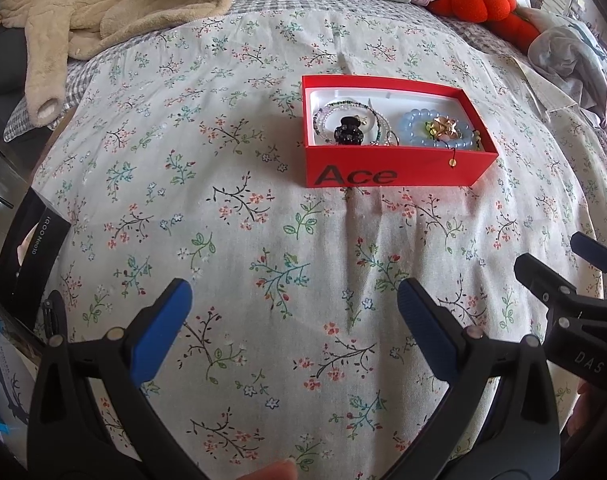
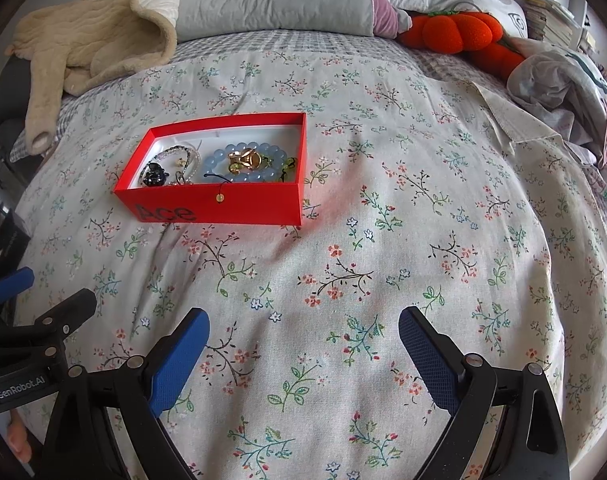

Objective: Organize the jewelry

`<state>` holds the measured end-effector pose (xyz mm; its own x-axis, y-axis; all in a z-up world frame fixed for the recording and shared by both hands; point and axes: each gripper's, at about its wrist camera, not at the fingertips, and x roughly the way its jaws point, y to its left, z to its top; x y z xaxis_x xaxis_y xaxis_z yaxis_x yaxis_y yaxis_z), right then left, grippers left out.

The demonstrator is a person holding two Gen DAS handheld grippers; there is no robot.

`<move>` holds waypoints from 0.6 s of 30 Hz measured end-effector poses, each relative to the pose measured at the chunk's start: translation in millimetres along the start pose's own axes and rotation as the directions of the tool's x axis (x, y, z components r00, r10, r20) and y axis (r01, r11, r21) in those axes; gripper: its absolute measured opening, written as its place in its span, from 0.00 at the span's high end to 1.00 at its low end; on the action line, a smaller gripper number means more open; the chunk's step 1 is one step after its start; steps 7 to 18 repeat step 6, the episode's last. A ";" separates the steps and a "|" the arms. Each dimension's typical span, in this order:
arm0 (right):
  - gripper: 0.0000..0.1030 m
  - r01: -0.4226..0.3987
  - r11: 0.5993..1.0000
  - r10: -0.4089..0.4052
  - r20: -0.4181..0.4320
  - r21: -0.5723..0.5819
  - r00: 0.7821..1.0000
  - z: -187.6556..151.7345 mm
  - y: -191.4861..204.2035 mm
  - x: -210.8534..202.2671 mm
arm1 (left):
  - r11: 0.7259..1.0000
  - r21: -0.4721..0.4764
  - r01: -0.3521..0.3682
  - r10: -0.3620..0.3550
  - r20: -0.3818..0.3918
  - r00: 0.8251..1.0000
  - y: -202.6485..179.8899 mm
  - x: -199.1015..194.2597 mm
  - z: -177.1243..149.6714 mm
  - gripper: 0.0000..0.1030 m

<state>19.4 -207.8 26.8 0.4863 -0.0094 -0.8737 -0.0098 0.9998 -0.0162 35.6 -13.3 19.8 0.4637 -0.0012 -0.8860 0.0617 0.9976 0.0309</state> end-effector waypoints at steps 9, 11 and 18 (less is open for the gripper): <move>0.06 0.006 1.000 -0.006 0.000 0.013 1.000 -3.2 -0.6 -3.0 | 1.000 0.002 -0.001 0.001 0.004 1.000 -0.3 -2.8 -7.1 0.01; 0.06 0.006 1.000 -0.006 0.000 0.013 1.000 -3.2 -0.6 -3.0 | 1.000 0.002 -0.001 0.001 0.004 1.000 -0.3 -2.8 -7.1 0.01; 0.06 0.006 1.000 -0.006 0.000 0.013 1.000 -3.2 -0.6 -3.0 | 1.000 0.002 -0.001 0.001 0.004 1.000 -0.3 -2.8 -7.1 0.01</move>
